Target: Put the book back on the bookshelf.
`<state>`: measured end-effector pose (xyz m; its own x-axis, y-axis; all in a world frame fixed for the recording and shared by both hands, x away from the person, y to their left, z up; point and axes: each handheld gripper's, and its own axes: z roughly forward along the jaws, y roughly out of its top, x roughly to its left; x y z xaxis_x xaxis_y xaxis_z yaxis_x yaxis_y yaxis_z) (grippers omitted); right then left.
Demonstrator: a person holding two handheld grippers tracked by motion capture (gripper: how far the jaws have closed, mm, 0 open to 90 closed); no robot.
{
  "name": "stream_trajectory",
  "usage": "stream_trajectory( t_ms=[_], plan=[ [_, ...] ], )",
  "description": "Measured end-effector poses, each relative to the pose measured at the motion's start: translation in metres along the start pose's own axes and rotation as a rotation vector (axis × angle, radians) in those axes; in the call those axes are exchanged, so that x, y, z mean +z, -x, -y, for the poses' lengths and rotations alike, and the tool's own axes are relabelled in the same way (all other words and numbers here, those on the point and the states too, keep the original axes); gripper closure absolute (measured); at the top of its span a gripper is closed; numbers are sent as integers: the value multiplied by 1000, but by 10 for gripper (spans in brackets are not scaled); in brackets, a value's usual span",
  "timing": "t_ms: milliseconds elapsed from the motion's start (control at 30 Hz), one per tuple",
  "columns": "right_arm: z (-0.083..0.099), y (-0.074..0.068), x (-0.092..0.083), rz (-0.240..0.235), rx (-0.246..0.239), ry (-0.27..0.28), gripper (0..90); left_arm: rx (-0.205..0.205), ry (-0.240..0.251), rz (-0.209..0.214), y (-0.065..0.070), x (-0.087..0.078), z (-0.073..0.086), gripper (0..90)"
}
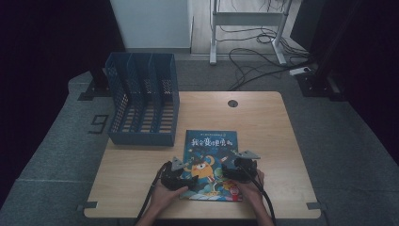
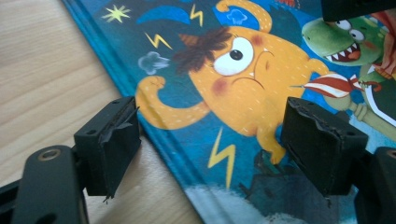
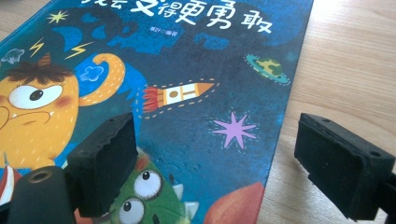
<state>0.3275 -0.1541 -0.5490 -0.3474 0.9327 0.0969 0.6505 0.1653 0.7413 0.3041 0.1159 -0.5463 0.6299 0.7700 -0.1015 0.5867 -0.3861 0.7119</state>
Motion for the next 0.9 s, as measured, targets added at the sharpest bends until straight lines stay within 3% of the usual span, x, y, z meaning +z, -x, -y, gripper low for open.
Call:
stream_trajectory(
  t_ms=[233, 600, 833, 900],
  plan=[
    [-1, -2, 3, -28, 7, -4, 127, -23, -1, 13, -2, -1, 1, 180],
    [-3, 0, 3, -43, 14, -29, 136, -19, 3, 16, 1, -2, 4, 171],
    [-5, 11, -2, -122, 139, -24, 163, -12, 0, 12, 2, -3, 4, 172],
    [-5, 13, -2, -128, 148, -23, 167, -11, 0, 13, 2, -3, 4, 173]
  ],
)
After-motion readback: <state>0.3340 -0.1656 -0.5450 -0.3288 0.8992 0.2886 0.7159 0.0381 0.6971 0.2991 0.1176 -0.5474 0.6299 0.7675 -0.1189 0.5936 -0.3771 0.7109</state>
